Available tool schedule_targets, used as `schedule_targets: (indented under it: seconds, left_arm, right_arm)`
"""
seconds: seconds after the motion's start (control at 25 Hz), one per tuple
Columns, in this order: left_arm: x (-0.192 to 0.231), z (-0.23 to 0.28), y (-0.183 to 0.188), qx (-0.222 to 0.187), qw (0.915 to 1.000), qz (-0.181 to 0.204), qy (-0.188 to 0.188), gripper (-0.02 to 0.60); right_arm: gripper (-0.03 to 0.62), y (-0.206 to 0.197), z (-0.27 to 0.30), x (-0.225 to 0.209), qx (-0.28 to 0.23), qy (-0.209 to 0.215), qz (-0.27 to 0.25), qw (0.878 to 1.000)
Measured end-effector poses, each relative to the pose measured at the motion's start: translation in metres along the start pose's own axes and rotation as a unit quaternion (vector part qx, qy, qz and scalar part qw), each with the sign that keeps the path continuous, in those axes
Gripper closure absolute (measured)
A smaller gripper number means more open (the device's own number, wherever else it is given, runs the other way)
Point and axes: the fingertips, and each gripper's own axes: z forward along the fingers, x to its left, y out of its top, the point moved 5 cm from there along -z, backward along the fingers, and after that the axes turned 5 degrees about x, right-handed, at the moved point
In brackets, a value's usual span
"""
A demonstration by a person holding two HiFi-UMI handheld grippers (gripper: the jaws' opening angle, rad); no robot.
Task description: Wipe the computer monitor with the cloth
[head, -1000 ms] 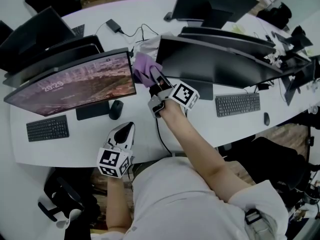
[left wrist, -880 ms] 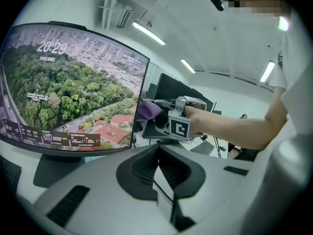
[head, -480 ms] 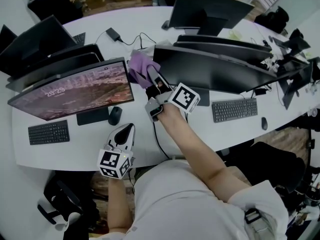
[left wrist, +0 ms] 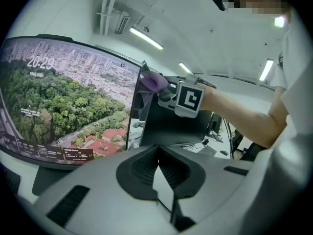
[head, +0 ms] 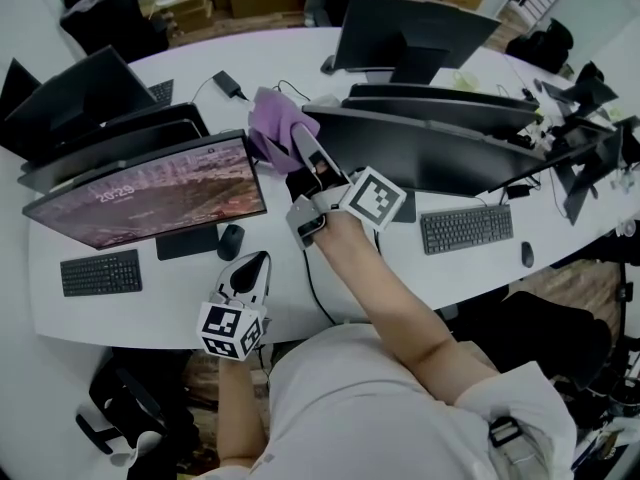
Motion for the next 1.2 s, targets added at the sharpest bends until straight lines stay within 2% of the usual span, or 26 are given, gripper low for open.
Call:
schedule_targets:
  seconds: [0.24, 0.4, 0.8, 1.2]
  left_arm:
    - [-0.002, 0.001, 0.005, -0.001, 1.0, 0.005, 0.001, 0.584]
    - [-0.005, 0.004, 0.009, -0.002, 1.0, 0.008, 0.0, 0.584]
    - [-0.025, 0.019, 0.014, 0.003, 0.9998, 0.017, -0.011, 0.584]
    - [-0.056, 0.043, 0.016, 0.013, 0.9991, 0.027, -0.031, 0.584]
  right_arm:
    - [0.545, 0.016, 0.006, 0.03, -0.011, 0.037, -0.013, 0.999]
    - [0.545, 0.027, 0.004, 0.039, -0.021, 0.045, -0.021, 0.999]
    - [0.544, 0.047, -0.02, 0.033, -0.035, 0.029, -0.02, 0.999]
    - [0.54, 0.084, -0.061, 0.025, -0.062, -0.002, -0.031, 0.998]
